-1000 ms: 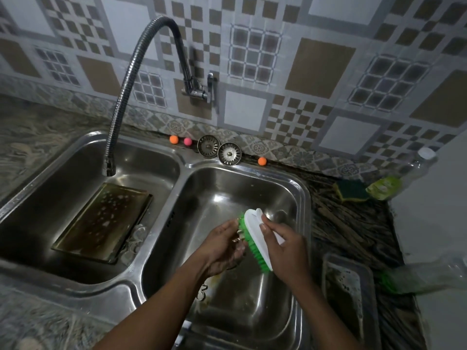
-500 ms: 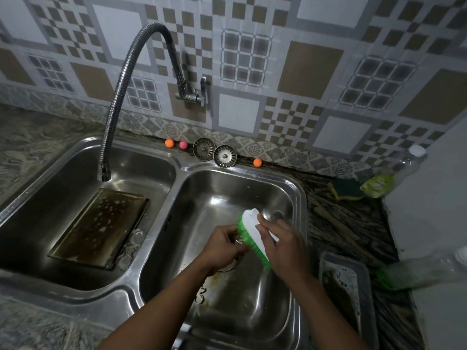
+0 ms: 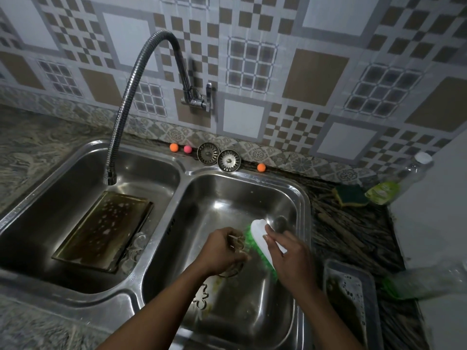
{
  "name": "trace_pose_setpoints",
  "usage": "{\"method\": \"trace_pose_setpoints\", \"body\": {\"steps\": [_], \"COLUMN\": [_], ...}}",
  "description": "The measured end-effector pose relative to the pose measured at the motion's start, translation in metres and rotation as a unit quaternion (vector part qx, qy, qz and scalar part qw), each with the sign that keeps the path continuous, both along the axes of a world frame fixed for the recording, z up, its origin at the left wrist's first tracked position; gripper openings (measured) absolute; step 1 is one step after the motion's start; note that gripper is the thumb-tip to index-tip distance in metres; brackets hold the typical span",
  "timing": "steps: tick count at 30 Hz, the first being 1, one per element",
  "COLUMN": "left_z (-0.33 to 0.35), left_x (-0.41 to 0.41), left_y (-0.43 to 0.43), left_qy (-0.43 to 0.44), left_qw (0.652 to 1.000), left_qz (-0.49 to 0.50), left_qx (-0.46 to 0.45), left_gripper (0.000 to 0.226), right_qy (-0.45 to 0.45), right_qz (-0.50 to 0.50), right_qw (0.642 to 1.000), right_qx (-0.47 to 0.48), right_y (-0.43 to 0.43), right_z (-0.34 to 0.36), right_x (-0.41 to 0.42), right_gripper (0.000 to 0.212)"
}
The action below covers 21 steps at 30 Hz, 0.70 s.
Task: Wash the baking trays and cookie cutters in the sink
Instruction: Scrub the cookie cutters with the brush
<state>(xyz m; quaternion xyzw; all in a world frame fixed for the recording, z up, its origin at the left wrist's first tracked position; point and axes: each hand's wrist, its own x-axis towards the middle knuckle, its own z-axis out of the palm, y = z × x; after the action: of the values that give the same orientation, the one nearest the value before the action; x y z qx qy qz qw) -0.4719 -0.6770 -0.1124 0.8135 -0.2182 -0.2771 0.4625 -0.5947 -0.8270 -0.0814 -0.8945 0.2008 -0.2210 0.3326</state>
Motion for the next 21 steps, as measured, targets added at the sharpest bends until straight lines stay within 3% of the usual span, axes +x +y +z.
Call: {"method": "trace_pose_setpoints", "body": {"steps": [4, 8, 13, 16, 21], "left_z": [0.008, 0.002, 0.001, -0.006, -0.011], "left_x": [0.004, 0.005, -0.008, -0.012, -0.02], "left_y": [-0.003, 0.007, 0.007, 0.012, 0.011], "left_qy": [-0.066, 0.092, 0.261, 0.378, 0.443], "left_qw": [0.996, 0.99, 0.938, 0.883, 0.841], "left_qz": [-0.057, 0.005, 0.073, 0.076, 0.095], "left_qx": [0.033, -0.107, -0.218, -0.269, -0.295], "left_gripper": [0.038, 0.035, 0.035, 0.041, 0.043], "right_qy": [0.006, 0.013, 0.002, -0.004, 0.009], "right_qz": [0.031, -0.005, -0.013, -0.01, 0.008], "right_qw": [0.999, 0.996, 0.984, 0.978, 0.975], "right_qx": [-0.021, 0.082, 0.179, 0.207, 0.222], "right_y": [0.01, 0.003, 0.014, 0.014, 0.012], "right_z": [0.001, -0.006, -0.005, -0.002, -0.001], "right_x": [0.0, -0.004, -0.007, -0.005, -0.001], "right_gripper": [0.029, 0.027, 0.027, 0.027, 0.025]}}
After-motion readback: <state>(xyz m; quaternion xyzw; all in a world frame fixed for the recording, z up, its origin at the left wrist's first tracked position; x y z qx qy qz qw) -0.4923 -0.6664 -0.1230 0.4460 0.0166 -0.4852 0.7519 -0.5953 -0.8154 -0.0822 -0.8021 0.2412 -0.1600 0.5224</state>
